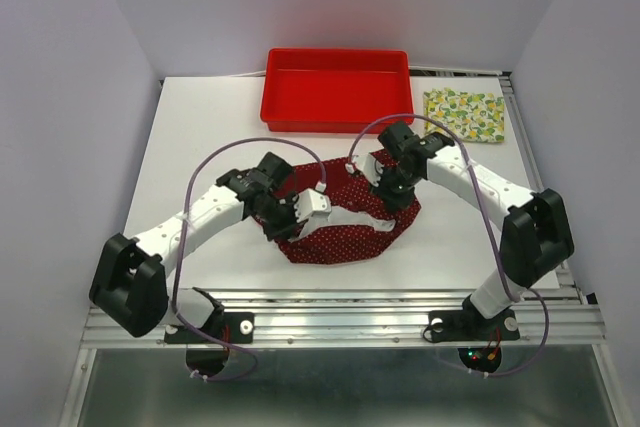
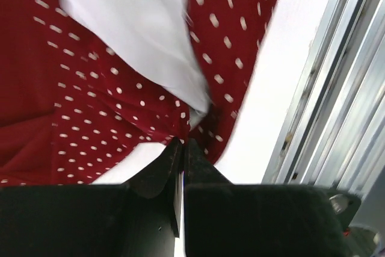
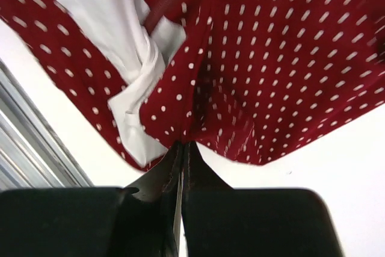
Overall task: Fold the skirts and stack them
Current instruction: Flatten the skirt out
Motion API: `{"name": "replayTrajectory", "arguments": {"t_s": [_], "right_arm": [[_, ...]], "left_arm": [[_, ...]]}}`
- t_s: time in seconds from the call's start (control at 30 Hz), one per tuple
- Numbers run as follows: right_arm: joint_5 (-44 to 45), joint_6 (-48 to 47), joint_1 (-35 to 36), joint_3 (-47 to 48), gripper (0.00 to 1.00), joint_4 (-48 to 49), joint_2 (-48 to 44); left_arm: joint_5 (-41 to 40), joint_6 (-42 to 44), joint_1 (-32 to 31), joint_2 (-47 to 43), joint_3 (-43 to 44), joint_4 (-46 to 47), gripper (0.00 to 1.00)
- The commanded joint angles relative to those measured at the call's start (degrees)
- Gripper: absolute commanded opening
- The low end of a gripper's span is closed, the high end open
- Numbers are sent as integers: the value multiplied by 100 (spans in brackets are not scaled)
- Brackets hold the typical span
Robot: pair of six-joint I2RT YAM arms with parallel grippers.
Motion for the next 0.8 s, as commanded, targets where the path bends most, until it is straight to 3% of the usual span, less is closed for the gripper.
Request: {"name": "replayTrajectory", "arguments": {"t_s": [0.0,0.17,0.27,0.43,0.47,0.6,0.63,0.67,0.77], "right_arm": [[-535,781,164,969,1,260,-354],[409,1239,-63,2339,1,346,-511],[1043,1109,-492,3042,1,356,-399],[1993,432,-1249,3389,1,373,-328],[2116,292,-1599,3354,1,400,-327],[2040,604,-1831,3501,1,400,-196],[1838,772,-1831,3668,1,313,-143],[1619,1000,-1631,3870,1,25,40],[1608,1038,-1348,4337,1,-400,323]], "left_arm": [[532,-1039,7,-325,1097,265,0],[568,-2217,524,-483,2697,328,0],[-133,-2552,1111,-326,3549,213,0],[-1399,-2597,1588,-229,4052,-68,0],[-1993,-2571,1745,-237,4070,-112,0],[-2877,-2465,1808,-342,3982,159,0],[-2687,-2474,1808,-282,4069,134,0],[-2006,-2569,1756,-194,4201,-127,0],[-1561,-2615,1659,53,4509,-323,0]]}}
